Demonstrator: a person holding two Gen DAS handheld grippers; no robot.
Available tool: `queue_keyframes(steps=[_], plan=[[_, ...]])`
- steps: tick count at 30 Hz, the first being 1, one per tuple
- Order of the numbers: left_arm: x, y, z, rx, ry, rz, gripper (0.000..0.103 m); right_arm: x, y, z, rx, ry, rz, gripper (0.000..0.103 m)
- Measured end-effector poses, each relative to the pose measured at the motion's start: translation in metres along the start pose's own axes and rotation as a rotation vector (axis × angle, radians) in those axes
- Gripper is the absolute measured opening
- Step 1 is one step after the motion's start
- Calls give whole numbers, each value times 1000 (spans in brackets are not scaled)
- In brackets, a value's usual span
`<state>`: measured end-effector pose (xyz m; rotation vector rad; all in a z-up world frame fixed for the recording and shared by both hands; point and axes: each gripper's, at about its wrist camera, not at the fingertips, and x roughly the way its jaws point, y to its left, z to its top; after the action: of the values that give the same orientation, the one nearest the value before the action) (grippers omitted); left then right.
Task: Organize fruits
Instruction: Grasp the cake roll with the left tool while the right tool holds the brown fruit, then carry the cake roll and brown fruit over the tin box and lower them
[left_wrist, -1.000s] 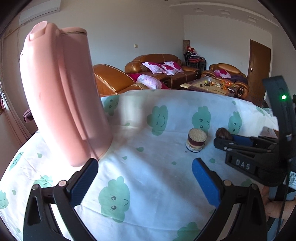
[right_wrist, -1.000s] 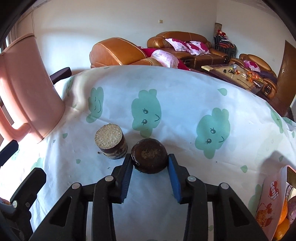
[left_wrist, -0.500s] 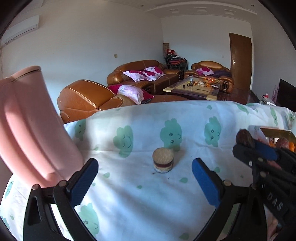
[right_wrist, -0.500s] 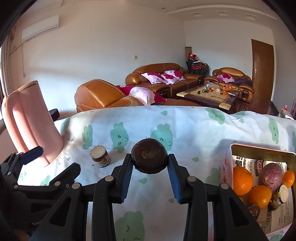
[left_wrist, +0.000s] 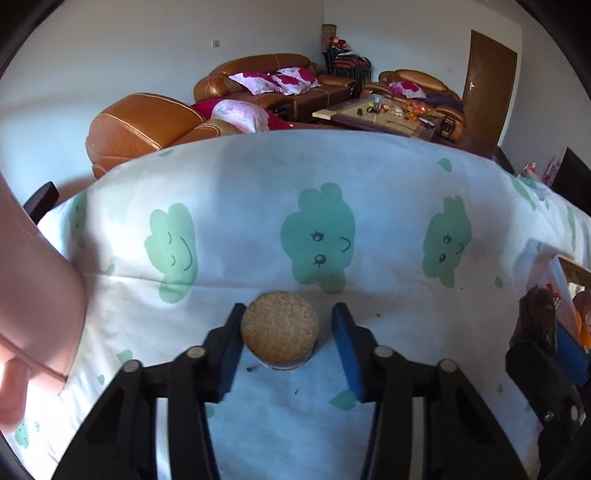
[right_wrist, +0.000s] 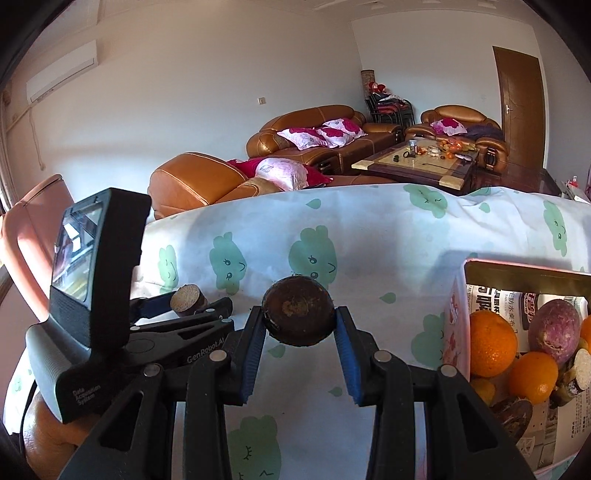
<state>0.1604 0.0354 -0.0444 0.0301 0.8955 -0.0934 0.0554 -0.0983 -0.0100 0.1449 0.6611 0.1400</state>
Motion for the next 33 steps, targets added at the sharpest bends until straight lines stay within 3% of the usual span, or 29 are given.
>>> queue_keyframes(steps=[4,8,13,23,33], plan=[[-8,7,-4,-47,-41,-14,36,-3,5,-1,-19,-18,-14,40],[-35,11,-12,-58,-162,31,36,-7,5,-1,-19,-40,-29,40],[-51,15,-27,-91,-218,68,36,-13,4,0,-20,-67,-45,40],[-79,27,-53,-149,-284,41,36,-35,15,-8,-92,-151,-87,40],[-108,22,-75,-142,-393,-32,36,-57,6,-22,-84,-158,-76,40]])
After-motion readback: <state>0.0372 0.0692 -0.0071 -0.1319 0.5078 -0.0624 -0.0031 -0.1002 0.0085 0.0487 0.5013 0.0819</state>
